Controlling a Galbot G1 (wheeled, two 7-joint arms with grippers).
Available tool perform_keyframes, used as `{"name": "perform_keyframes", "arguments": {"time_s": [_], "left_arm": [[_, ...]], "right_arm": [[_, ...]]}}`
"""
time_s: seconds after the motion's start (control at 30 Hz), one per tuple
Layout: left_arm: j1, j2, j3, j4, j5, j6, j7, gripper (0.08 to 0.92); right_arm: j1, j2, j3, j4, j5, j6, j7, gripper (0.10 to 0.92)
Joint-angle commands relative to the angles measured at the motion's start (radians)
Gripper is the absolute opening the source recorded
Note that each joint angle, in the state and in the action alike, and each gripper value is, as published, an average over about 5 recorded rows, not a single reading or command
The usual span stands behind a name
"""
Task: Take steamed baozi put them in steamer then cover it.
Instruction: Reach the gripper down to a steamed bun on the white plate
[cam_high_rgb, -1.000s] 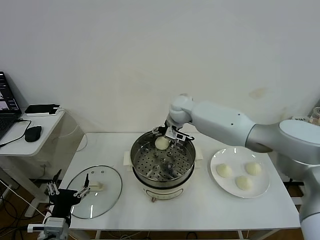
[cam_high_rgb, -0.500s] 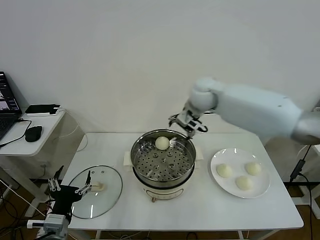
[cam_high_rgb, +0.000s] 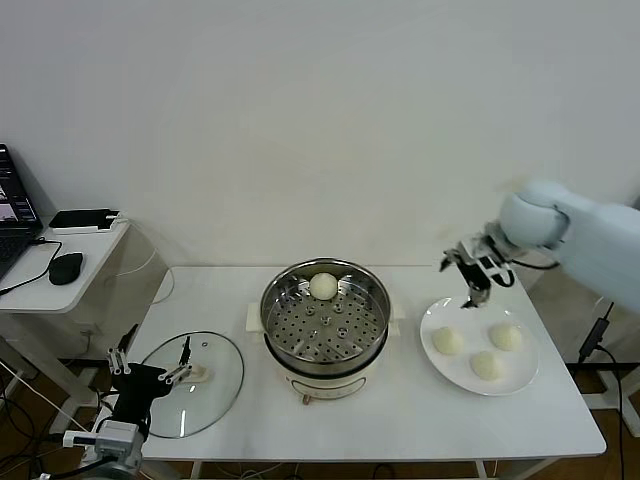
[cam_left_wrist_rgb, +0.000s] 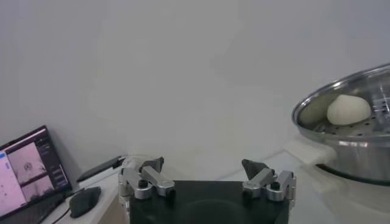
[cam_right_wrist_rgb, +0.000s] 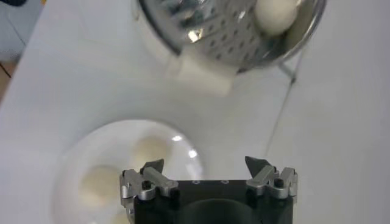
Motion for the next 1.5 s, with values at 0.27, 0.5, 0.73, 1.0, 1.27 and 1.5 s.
{"name": "perform_keyframes", "arguments": {"time_s": [0.27, 0.5, 0.73, 1.0, 1.27, 1.5], "left_arm": [[0.001, -0.001, -0.011, 0.009, 0.001, 0.003, 0.001, 0.823], [0.012, -0.007, -0.027, 0.013, 0.002, 0.002, 0.001, 0.823], [0.019, -0.008, -0.042, 0.011, 0.007, 0.002, 0.005, 0.823], [0.018, -0.015, -0.042, 0.017, 0.008, 0.002, 0.004, 0.823], [0.022, -0.018, -0.047, 0.016, 0.007, 0.002, 0.008, 0.823], [0.026, -0.020, -0.054, 0.014, 0.007, 0.001, 0.008, 0.823]], "right_arm": [[-0.489, -0.016, 0.387, -0.153, -0.181, 0.007, -0.039, 0.823], [-0.578, 0.109, 0.501, -0.295, -0.252, 0.069, -0.041, 0.823], [-0.582, 0.206, 0.514, -0.359, -0.274, 0.085, -0.032, 0.823], [-0.572, 0.267, 0.504, -0.419, -0.312, 0.095, -0.017, 0.823], [-0.579, 0.301, 0.507, -0.471, -0.346, 0.096, 0.006, 0.823], [-0.581, 0.317, 0.509, -0.500, -0.368, 0.083, 0.018, 0.823]]}}
